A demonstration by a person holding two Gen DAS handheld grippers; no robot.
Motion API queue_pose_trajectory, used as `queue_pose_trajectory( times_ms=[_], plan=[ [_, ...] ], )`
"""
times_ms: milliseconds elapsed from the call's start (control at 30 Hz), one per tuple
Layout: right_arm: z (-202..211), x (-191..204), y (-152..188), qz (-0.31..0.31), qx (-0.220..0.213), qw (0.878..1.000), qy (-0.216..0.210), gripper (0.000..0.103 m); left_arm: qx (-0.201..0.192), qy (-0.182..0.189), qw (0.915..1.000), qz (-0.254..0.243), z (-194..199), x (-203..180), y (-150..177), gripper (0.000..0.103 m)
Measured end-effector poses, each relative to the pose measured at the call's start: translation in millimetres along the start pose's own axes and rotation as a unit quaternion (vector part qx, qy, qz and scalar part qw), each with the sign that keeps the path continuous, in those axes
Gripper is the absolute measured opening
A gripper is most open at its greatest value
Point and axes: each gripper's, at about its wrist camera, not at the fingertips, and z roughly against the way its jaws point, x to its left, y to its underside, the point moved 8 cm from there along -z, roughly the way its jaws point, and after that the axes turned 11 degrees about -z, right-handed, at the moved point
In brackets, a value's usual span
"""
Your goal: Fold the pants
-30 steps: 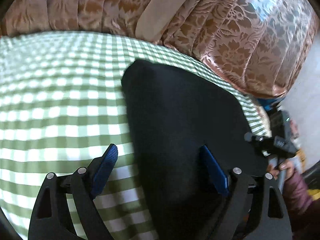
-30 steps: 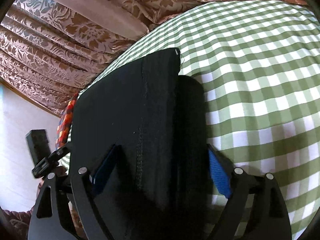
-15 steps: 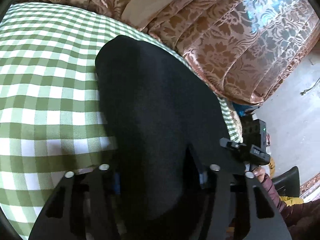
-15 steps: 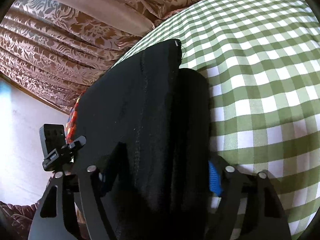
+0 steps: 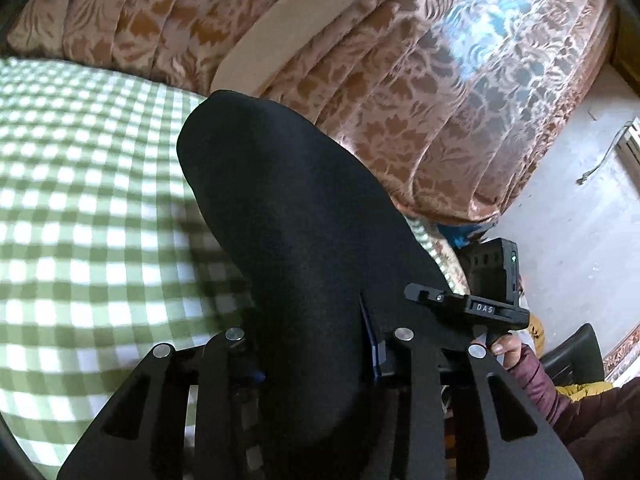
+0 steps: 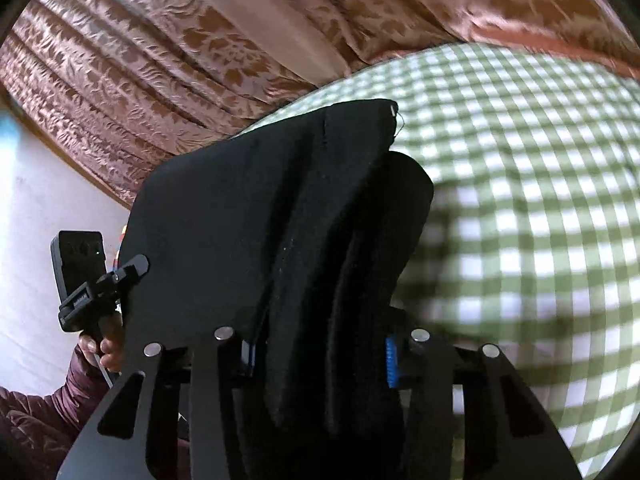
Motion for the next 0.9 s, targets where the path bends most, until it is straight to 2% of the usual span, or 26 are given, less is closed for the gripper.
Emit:
queue_pose_trajectory(
  times_ms=[133,400,500,533,567,600,633,700,767,800,867,900],
  plan=[
    [-25.8,18.8,-37.5,0.017,-0.001,1.0,-0.011,0.043,-0.017,-0.021,0.9994,-0.019,12.5,14.6,-32.1,0.033],
    [-104.9,28.9,-112.1,0.02,0.021,0.999,-0.016,0.044,-0.01,-0.091,0.9958,-0.003,0.2,98.7,-97.5,0.034],
    [-140.5,10.1,-116.8,0.011,0.048,0.999,0.004,0.048,0.01,-0.116,0.9932,-0.005,-10.8,128.4,-103.1,0.038],
    [-151.1,2.8,-114.0,0.014,0.056,0.998,0.018,0.052,0.024,-0.121,0.9924,0.005,-16.1,140.4,-100.3,0.04],
    [-162.9,-10.4,-110.5,0.013,0.052,0.998,0.025,0.065,0.048,-0.136,0.9893,0.023,-25.7,160.0,-92.6,0.042],
    [-166.1,-16.0,-109.4,-0.004,0.051,0.999,0.005,0.067,0.075,-0.161,0.9837,0.031,-34.9,177.4,-81.9,0.046],
    [-166.4,-19.5,-109.9,-0.017,0.05,0.999,-0.006,0.068,0.085,-0.173,0.9805,0.04,-41.6,189.8,-72.4,0.052],
    [-163.9,-17.7,-110.3,-0.009,0.044,0.999,0.003,0.07,0.07,-0.172,0.9813,0.051,-41.0,193.4,-70.7,0.059],
    [-158.9,-14.6,-112.6,0.008,0.035,0.999,0.032,0.08,0.069,-0.196,0.9773,0.042,-37.8,187.5,-74.2,0.061],
    [-154.0,-12.5,-114.9,0.015,0.028,0.998,0.047,0.081,0.069,-0.212,0.9745,0.026,-35.2,181.6,-76.5,0.061],
    [-139.4,-6.0,-118.4,0.033,0.003,0.997,0.073,0.081,0.065,-0.259,0.9638,0.002,-24.6,172.0,-80.3,0.061],
    [-131.9,-2.9,-120.4,0.043,-0.012,0.995,0.087,0.081,0.057,-0.294,0.954,-0.011,-17.3,165.9,-84.2,0.061]
  ],
)
